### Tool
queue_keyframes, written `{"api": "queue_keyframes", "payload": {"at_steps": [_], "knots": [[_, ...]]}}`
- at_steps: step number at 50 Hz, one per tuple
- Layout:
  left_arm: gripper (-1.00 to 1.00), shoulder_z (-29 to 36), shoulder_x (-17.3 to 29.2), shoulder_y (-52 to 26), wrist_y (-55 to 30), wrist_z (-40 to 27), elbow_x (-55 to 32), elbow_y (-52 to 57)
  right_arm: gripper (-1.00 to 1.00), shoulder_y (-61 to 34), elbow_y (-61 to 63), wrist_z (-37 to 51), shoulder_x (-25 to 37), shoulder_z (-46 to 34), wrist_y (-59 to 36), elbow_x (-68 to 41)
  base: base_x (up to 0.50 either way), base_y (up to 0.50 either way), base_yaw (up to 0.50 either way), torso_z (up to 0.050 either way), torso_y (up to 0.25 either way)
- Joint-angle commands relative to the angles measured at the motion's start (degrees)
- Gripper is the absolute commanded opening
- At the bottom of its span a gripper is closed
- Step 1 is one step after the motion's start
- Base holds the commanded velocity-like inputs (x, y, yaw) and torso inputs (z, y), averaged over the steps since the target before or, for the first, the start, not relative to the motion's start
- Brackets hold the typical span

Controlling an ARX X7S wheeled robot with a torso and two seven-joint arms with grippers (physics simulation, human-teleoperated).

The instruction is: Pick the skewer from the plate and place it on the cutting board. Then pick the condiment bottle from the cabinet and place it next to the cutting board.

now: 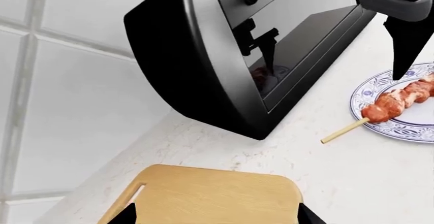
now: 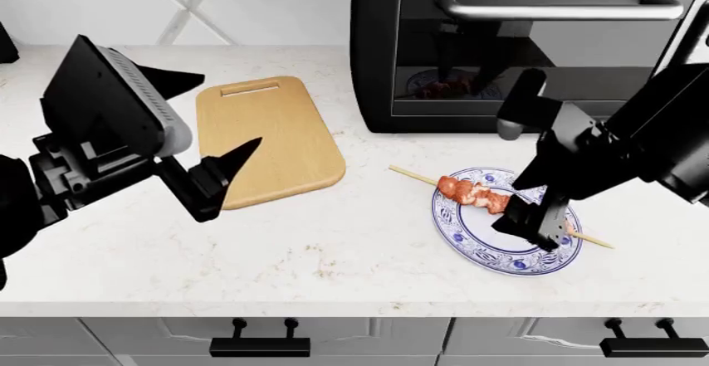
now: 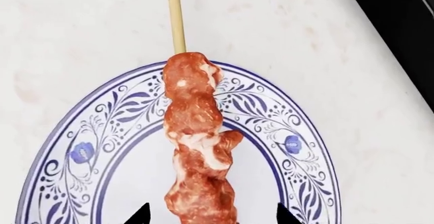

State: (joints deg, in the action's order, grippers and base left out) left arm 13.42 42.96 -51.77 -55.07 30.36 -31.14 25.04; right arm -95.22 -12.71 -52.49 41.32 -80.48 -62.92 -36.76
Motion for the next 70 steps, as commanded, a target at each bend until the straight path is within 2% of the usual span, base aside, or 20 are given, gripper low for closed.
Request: {"api": "queue_keyframes", "payload": {"at_steps": [1,16,27,42,57,70], "knots": [[1.00,0.3,0.0,0.3,0.3,0.0,-0.1,-0.1,-1.00,0.6,-0.1,0.2,0.1,-0.4,0.1,0.5,0.00,0.00,0.00,0.000,0.000],[1.00,-0.6,0.3,0.1,0.4,0.1,-1.0,0.2,-1.00,-3.1,1.8,-0.1,0.4,-0.8,-1.7,1.3,0.00,0.00,0.00,0.000,0.000],[1.00,-2.1,0.6,0.2,0.8,0.4,-2.0,0.7,-1.00,-12.7,10.7,-1.4,1.9,-0.2,-7.4,1.1,0.00,0.00,0.00,0.000,0.000],[1.00,-6.5,3.1,2.6,1.1,0.5,-4.2,2.3,-1.00,-16.0,19.4,-3.3,-1.0,1.1,-11.3,-3.1,0.00,0.00,0.00,0.000,0.000],[1.00,-18.3,7.9,12.1,1.4,0.5,-9.1,6.8,-1.00,-16.3,3.4,-6.8,-15.7,1.3,-3.5,-0.3,0.00,0.00,0.00,0.000,0.000],[1.00,-25.3,10.0,17.2,1.9,0.7,-10.9,8.4,-1.00,-15.4,-30.9,-13.1,-34.6,1.2,14.2,5.9,0.00,0.00,0.00,0.000,0.000]]}}
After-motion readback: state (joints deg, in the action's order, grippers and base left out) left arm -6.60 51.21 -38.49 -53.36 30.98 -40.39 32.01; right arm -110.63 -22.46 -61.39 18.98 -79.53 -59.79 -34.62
